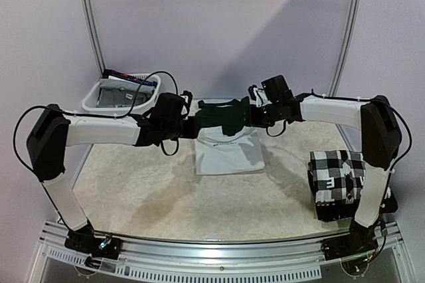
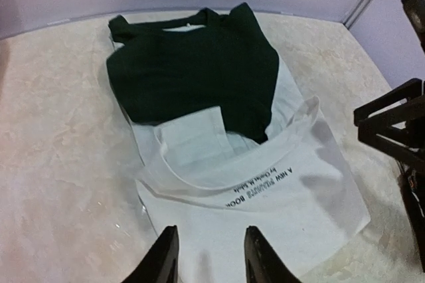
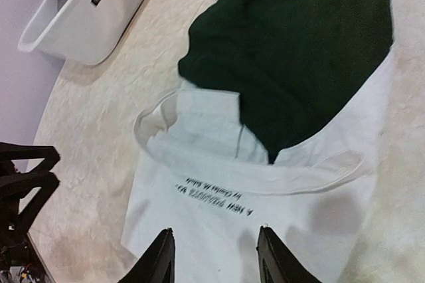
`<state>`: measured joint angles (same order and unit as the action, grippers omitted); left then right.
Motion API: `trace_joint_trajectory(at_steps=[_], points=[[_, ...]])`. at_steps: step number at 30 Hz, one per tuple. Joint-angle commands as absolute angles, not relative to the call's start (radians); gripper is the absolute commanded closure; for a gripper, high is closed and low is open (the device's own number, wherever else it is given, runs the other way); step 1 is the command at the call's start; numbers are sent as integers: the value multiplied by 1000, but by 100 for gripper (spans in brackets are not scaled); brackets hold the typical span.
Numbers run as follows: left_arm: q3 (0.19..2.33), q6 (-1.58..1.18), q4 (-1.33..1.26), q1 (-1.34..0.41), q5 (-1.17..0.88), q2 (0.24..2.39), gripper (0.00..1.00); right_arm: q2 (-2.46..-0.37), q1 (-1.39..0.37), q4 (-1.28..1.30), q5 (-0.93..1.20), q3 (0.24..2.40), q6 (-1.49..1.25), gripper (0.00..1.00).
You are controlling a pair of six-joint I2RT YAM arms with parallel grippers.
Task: Fold and stack the mixed laundry pile
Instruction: Fold the rectangle-folded T-shirt at the center of the board, then adjust the 2/3-rectangle-folded T-shirt at the center of the board.
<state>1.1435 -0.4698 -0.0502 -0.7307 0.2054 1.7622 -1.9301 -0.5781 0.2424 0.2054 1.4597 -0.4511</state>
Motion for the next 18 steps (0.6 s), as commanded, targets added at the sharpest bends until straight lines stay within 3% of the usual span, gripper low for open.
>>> trace_joint_trajectory(at_steps=[1,6,18], points=[[1100,-498,-88,-773,98,1802,68,-1952,-638,246,292,1411,-401,62],[1112,-516,-114,-807,52,1861,73,-2019,-648,221,366,1415,-412,81],[1038,-544,-169,-844,31,1911,77,-2208,-644,253,342,1557,-396,88]])
